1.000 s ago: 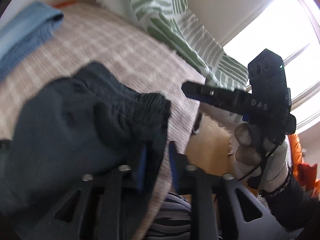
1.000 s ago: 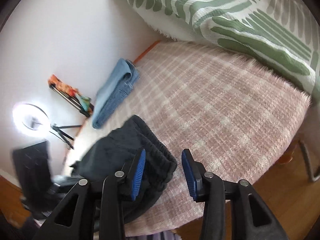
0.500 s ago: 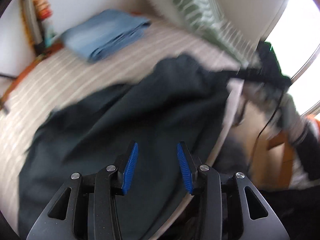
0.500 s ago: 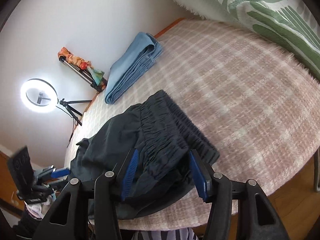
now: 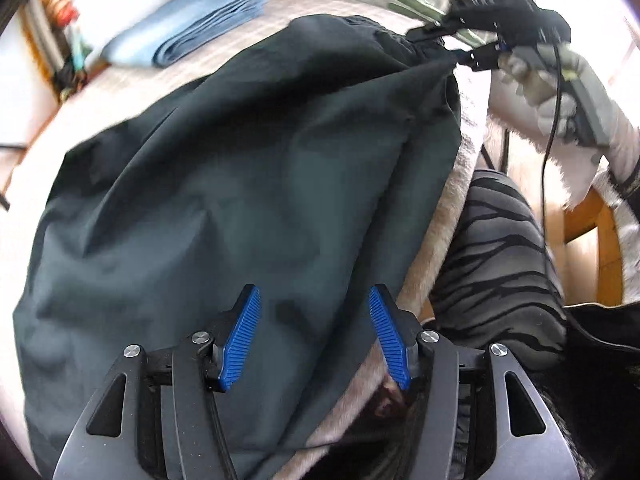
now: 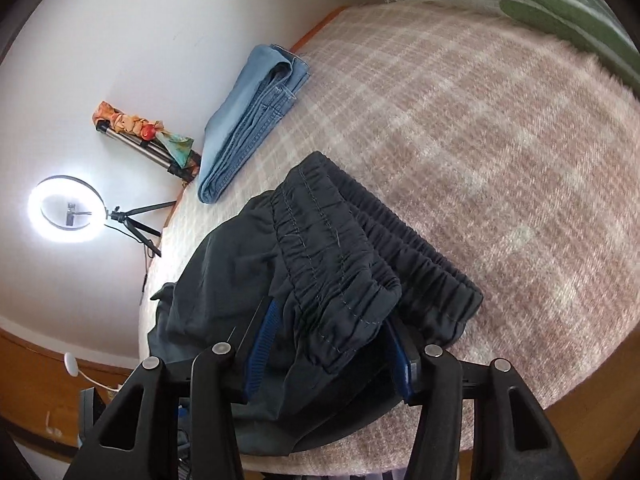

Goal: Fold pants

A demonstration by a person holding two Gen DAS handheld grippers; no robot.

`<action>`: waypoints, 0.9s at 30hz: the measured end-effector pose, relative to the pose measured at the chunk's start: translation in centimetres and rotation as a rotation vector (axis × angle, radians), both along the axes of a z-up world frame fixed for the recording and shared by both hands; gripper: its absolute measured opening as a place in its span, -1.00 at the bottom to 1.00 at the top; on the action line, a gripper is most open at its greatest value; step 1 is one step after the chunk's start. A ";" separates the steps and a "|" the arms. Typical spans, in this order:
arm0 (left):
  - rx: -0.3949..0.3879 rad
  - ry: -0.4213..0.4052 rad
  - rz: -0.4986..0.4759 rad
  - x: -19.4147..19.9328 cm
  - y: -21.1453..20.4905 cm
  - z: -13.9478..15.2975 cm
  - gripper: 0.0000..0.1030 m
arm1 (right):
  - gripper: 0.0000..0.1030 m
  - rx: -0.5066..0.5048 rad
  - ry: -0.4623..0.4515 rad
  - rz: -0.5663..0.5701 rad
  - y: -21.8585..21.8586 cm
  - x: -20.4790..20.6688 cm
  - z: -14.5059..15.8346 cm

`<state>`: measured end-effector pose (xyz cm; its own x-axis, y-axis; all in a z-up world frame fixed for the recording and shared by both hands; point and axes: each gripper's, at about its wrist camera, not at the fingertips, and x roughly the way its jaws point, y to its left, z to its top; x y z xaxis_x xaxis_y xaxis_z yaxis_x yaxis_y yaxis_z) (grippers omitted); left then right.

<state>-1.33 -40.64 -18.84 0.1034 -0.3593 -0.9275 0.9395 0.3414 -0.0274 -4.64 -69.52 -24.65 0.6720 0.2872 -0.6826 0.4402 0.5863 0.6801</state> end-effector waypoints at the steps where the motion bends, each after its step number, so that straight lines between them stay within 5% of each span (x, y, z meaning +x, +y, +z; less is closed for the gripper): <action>1: 0.007 -0.013 -0.010 -0.2 -0.4 -0.2 0.08 | 0.04 -0.006 0.006 0.002 0.1 0.1 0.1; 3: 0.007 -0.023 -0.033 -0.4 -1.0 -0.7 -0.01 | 0.04 -0.013 0.010 0.006 0.2 0.2 0.2; 5: -0.002 -0.037 -0.051 -0.3 -0.3 -0.6 -0.68 | -0.06 -0.024 0.021 0.005 0.3 0.3 0.2; 7: -0.024 -0.041 -0.055 0.1 0.1 -0.2 -0.91 | -0.32 -0.036 0.036 0.001 0.3 0.4 0.1; 12: -0.093 0.044 -0.019 1.3 1.3 1.8 -0.94 | -0.70 -0.077 -0.010 -0.026 -0.2 -0.6 2.1; 18: -0.128 0.108 -0.069 -0.6 1.9 3.0 -0.94 | -0.77 -0.143 -0.083 -0.049 -1.1 -3.0 5.7; 27: -0.068 0.149 -0.085 -1.6 1.0 -0.2 -0.94 | -0.75 -0.209 0.099 -0.032 -1.0 -3.1 0.2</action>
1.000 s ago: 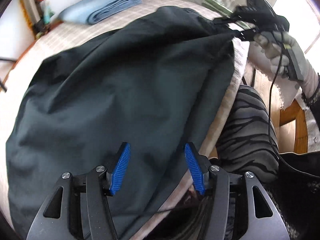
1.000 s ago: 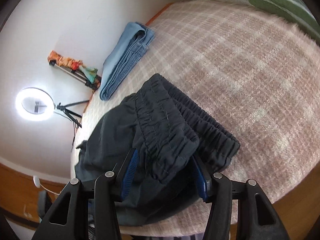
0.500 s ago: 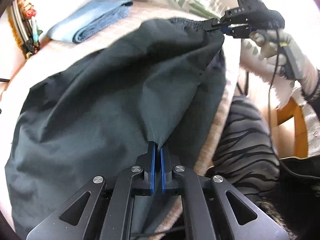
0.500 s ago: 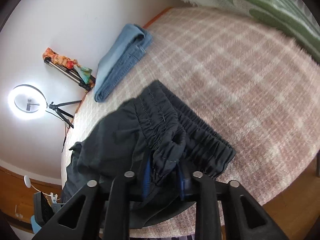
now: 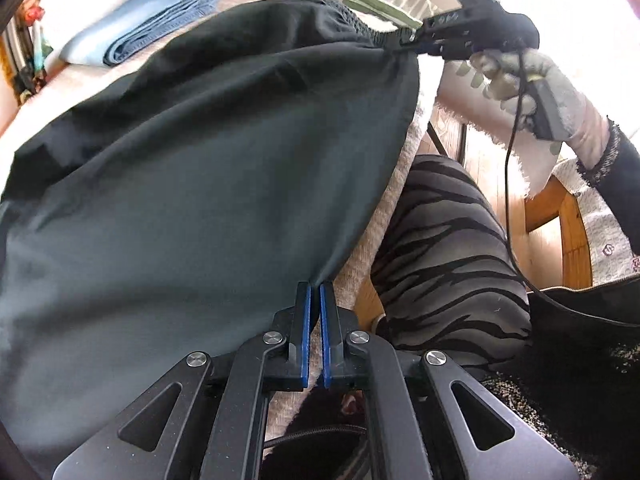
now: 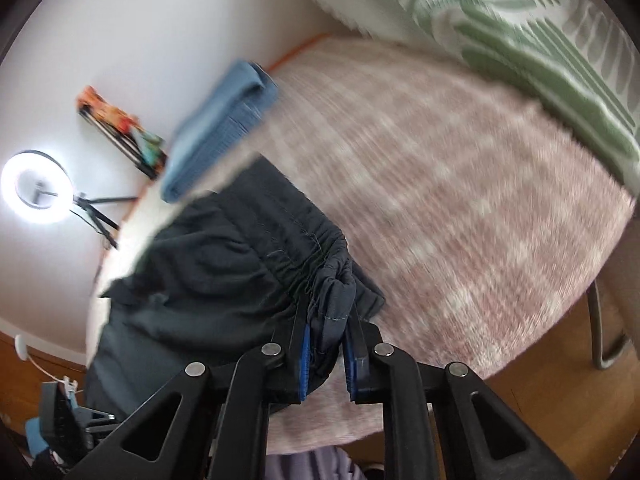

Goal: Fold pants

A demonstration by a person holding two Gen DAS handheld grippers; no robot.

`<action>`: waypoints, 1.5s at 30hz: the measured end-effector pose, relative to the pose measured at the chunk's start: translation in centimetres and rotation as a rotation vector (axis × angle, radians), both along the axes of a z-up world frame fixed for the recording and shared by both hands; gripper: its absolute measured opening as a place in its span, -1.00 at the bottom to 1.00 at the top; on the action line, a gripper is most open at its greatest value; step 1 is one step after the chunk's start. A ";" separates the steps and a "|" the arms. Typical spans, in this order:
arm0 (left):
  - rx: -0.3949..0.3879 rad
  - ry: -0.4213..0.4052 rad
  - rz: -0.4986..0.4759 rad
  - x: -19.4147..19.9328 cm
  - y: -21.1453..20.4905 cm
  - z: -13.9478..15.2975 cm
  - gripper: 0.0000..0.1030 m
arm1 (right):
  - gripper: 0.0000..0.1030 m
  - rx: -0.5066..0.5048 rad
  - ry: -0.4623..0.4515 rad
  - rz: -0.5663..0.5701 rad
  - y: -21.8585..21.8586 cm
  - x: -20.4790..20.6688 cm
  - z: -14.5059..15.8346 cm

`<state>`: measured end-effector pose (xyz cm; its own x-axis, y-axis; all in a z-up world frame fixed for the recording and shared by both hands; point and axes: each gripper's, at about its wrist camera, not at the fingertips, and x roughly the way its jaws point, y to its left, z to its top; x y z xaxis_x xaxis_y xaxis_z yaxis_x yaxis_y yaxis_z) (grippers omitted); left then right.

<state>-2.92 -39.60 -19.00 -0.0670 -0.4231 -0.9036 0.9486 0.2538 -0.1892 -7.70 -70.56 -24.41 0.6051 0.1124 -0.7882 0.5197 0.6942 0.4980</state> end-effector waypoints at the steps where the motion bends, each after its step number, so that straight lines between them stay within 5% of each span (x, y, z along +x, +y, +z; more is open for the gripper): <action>1: -0.002 0.000 0.008 0.2 0.3 0.5 -0.91 | -0.74 -0.003 0.006 0.007 -0.1 0.2 0.1; 5: -0.037 -0.024 0.082 1.3 2.4 2.7 -0.45 | -0.28 -0.154 0.054 0.065 0.8 1.4 2.7; 11: -0.148 -0.040 0.325 5.1 8.7 6.0 -0.40 | -0.21 -0.326 -0.057 0.147 3.5 3.4 8.3; 19: -0.265 -0.119 0.707 8.3 20.9 11.4 -0.21 | 0.11 -0.387 -0.221 0.485 11.7 11.0 12.1; 22: -0.288 -0.183 0.849 8.7 25.7 13.1 0.06 | 0.32 -0.332 -0.288 0.601 14.3 13.6 12.1; 27: -0.291 -0.220 1.051 8.6 32.0 13.0 0.07 | 0.42 -0.248 -0.307 0.777 19.5 18.9 10.2; 32: -0.260 -0.220 1.167 8.2 35.4 11.5 0.06 | 0.44 -0.293 -0.234 0.927 25.1 23.2 7.0; 38: -0.215 -0.206 1.271 8.7 38.8 9.7 0.07 | 0.35 -0.295 -0.178 0.961 27.0 26.8 4.2; 42: -0.186 -0.194 1.336 9.1 41.6 8.7 0.06 | -0.43 -0.184 -0.157 0.951 26.3 29.1 2.8; 45: -0.178 -0.189 1.378 9.1 43.9 8.4 0.06 | -0.82 -0.205 -0.149 0.954 26.8 29.7 2.9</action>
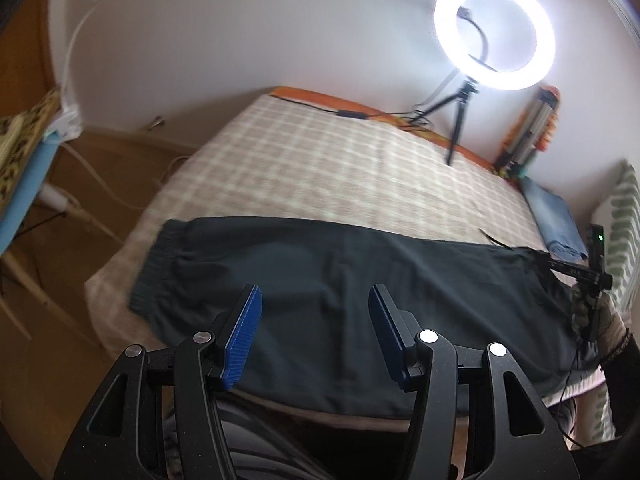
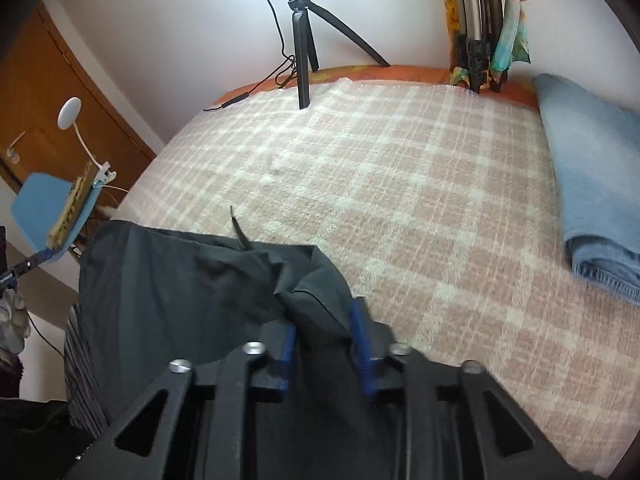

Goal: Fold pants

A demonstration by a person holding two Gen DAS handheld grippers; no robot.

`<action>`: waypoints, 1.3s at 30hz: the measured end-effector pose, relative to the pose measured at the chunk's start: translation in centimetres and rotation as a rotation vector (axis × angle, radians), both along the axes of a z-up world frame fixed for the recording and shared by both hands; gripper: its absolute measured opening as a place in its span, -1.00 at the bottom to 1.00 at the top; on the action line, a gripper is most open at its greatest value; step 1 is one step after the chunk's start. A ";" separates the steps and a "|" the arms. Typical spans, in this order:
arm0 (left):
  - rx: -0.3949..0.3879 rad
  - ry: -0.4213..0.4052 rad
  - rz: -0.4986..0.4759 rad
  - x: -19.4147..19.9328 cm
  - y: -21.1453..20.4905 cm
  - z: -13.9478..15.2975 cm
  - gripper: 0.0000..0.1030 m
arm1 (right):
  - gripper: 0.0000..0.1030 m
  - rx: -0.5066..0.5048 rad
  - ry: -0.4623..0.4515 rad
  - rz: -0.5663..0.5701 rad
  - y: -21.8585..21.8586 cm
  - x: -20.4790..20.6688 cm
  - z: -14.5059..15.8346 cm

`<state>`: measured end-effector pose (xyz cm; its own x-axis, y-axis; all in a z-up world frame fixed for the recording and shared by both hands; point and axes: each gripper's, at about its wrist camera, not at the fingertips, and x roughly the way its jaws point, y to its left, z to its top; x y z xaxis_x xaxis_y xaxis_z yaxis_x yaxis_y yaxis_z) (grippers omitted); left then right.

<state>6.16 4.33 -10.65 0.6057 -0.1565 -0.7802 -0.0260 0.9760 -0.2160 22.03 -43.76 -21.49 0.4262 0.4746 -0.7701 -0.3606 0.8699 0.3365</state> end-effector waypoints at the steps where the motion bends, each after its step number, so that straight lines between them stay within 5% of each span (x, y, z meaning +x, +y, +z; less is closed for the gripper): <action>1: 0.002 0.004 0.015 0.0 0.8 -0.2 0.06 | -0.87 -0.014 -0.005 0.011 0.3 0.2 0.3; 8: -0.010 0.023 0.147 -0.6 7.1 -1.7 0.07 | -0.96 -0.169 0.000 -0.062 0.6 2.3 0.5; 14: -0.159 0.044 0.264 -1.7 13.3 -4.0 0.07 | -0.63 -0.291 0.013 -0.077 2.2 2.5 -0.1; 16: -0.226 0.052 0.287 -1.9 14.9 -5.1 0.07 | -0.32 -0.281 -0.005 -0.104 2.3 2.2 0.9; 25: -0.454 0.098 0.274 -2.0 16.2 -9.3 0.08 | 0.03 -0.230 -0.115 -0.162 4.7 -2.0 6.0; 35: -0.341 0.097 0.199 -0.6 13.7 -11.5 0.06 | 0.04 -0.161 -0.147 -0.105 9.9 -6.2 8.1; 39: -0.242 0.065 0.202 -0.4 13.4 -11.7 -0.25 | 0.04 -0.144 -0.158 -0.078 11.9 -7.4 8.8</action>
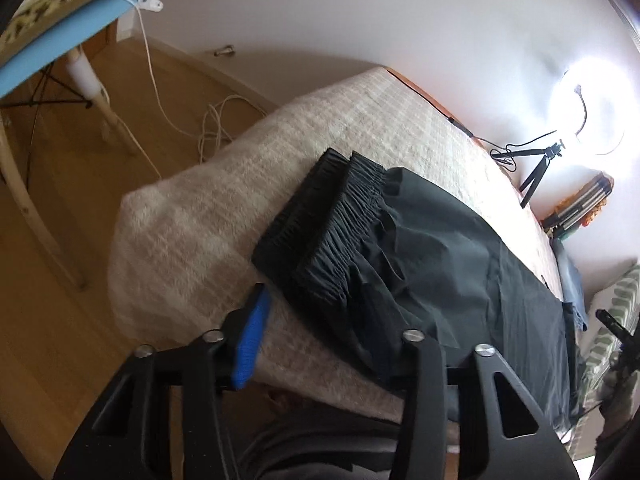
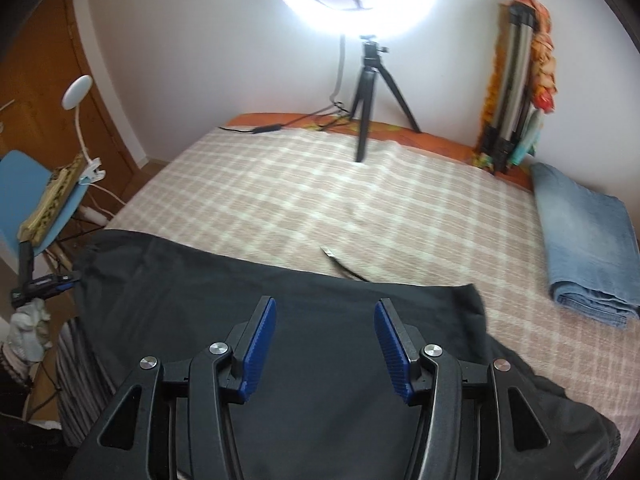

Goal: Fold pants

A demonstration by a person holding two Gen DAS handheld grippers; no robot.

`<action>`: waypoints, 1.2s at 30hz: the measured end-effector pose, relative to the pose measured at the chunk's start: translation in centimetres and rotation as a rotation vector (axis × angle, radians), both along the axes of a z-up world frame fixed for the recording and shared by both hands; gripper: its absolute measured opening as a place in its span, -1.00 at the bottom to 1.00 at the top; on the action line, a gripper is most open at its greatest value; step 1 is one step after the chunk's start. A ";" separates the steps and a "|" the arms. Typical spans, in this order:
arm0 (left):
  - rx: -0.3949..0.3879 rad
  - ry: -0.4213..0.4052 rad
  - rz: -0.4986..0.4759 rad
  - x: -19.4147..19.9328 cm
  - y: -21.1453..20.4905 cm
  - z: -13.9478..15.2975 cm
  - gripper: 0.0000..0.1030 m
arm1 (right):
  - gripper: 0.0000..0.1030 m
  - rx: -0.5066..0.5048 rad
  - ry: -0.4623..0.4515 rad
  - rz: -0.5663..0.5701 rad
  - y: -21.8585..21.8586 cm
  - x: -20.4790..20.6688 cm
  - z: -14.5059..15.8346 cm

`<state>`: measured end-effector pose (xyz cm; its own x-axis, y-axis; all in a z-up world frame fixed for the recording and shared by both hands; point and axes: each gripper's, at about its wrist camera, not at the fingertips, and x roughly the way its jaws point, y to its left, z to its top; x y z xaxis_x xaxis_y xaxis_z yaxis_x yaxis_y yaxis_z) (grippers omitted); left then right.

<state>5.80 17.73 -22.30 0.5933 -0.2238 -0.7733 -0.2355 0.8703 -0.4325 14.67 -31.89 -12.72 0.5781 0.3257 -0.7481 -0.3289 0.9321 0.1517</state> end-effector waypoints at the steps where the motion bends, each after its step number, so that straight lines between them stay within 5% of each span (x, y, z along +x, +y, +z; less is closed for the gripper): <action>1: -0.003 -0.001 0.004 0.1 0.2 -0.1 -0.35 | 0.04 0.004 0.000 0.005 0.4 -0.3 0.0; 7: -0.060 -0.019 0.029 0.1 2.0 -0.8 -0.60 | 0.04 0.025 -0.006 0.018 2.4 -1.5 0.5; 19: -0.261 -0.062 0.146 -0.4 3.6 -1.9 -0.48 | 0.04 0.036 -0.008 0.067 5.2 -2.6 0.8; 26: -0.188 -0.099 0.167 -0.5 2.2 -0.7 -0.70 | 0.06 0.049 0.000 0.098 6.0 -3.7 0.6; 36: 0.199 -0.262 -0.049 0.2 -6.3 6.0 -0.74 | 0.08 0.196 0.090 0.122 7.5 -2.4 -0.5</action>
